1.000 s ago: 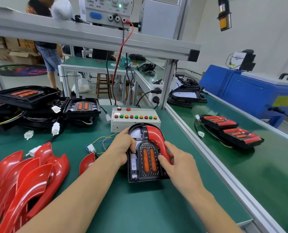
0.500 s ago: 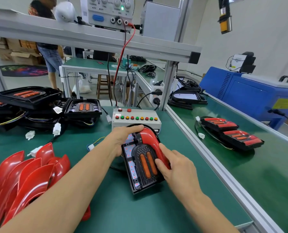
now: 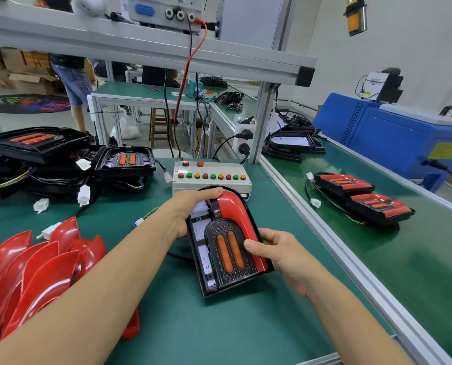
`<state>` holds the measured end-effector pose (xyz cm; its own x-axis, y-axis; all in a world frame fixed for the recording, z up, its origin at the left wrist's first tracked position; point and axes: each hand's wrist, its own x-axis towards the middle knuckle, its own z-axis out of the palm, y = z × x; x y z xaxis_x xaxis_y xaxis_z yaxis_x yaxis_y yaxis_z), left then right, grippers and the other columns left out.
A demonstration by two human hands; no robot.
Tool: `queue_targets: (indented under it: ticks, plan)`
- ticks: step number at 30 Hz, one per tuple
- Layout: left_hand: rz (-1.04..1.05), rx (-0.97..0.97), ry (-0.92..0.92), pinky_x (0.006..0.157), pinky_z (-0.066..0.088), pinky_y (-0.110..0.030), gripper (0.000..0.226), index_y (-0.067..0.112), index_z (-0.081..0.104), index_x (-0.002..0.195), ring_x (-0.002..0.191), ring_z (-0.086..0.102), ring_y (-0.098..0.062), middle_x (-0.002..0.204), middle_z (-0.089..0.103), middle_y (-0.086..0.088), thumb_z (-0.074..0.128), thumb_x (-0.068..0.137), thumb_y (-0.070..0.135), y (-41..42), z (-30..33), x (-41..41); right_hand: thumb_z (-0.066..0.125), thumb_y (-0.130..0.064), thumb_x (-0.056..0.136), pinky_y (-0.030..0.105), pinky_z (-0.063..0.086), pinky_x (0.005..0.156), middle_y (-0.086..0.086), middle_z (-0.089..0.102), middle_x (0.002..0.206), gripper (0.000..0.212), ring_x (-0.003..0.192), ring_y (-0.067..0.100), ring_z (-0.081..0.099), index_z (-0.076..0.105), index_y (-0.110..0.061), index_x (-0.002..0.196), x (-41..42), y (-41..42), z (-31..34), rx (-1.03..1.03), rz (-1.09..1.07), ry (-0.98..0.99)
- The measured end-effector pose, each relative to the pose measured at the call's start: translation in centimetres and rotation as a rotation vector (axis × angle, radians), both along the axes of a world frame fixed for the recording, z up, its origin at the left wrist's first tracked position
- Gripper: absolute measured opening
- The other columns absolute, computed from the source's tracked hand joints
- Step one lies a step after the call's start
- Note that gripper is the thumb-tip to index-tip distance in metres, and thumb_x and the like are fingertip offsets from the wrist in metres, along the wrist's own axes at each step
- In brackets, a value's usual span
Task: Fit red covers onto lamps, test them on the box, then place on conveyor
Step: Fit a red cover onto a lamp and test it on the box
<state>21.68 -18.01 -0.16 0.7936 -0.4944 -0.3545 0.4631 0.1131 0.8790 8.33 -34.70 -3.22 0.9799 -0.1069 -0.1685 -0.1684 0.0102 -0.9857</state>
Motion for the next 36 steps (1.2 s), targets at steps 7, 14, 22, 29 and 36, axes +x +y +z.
queue_targets:
  ticks: [7,14,22,29,36]
  plan:
    - [-0.040,0.000,0.002,0.050,0.056,-0.035,0.026,0.003,0.068,0.082,0.056,0.068,-0.026,0.071,0.072,-0.015,0.078,0.062,0.018,-0.4,0.0,0.3,0.077,-0.024,0.068,0.038,0.057,0.086,0.018,0.073,0.104,0.046,0.093,0.030,0.070,0.070,-0.003,0.108,-0.1,-0.2,0.0,0.021,0.033,0.018]
    - [0.014,0.010,-0.038,0.057,0.058,-0.037,0.027,0.001,0.066,0.099,0.059,0.067,-0.028,0.081,0.071,-0.018,0.075,0.074,0.008,-0.9,0.1,0.3,0.073,-0.016,0.077,0.030,0.057,0.072,0.015,0.075,0.096,0.027,0.083,0.026,0.073,0.072,-0.005,0.102,-0.3,-0.1,-0.4,0.034,-0.026,0.001]
    - [-0.057,0.046,-0.065,0.069,0.058,-0.037,0.029,0.004,0.066,0.099,0.066,0.068,-0.027,0.086,0.072,-0.016,0.076,0.075,0.018,-0.9,0.1,0.3,0.071,-0.011,0.083,0.033,0.058,0.076,0.015,0.074,0.099,0.025,0.089,0.028,0.072,0.069,-0.004,0.107,-0.3,-0.5,0.0,0.028,-0.034,0.020]
    - [0.024,-0.112,-0.037,0.072,0.057,-0.037,0.050,0.007,0.066,0.111,0.091,0.069,-0.028,0.105,0.071,-0.015,0.039,0.099,0.047,-0.5,-1.0,0.2,0.072,-0.017,0.079,0.033,0.058,0.078,0.016,0.074,0.099,0.033,0.088,0.028,0.073,0.069,-0.003,0.108,0.0,-0.9,-0.4,0.079,-0.090,0.048]
    - [-0.324,0.672,-0.723,0.103,0.031,-0.022,0.037,0.020,0.050,0.136,0.127,0.046,-0.013,0.140,0.050,0.003,0.042,0.100,0.024,0.4,-2.9,-0.6,0.068,-0.024,0.082,0.027,0.056,0.059,0.011,0.076,0.089,0.022,0.069,0.016,0.072,0.072,-0.007,0.096,0.2,-2.2,-0.7,0.166,-0.268,0.117]
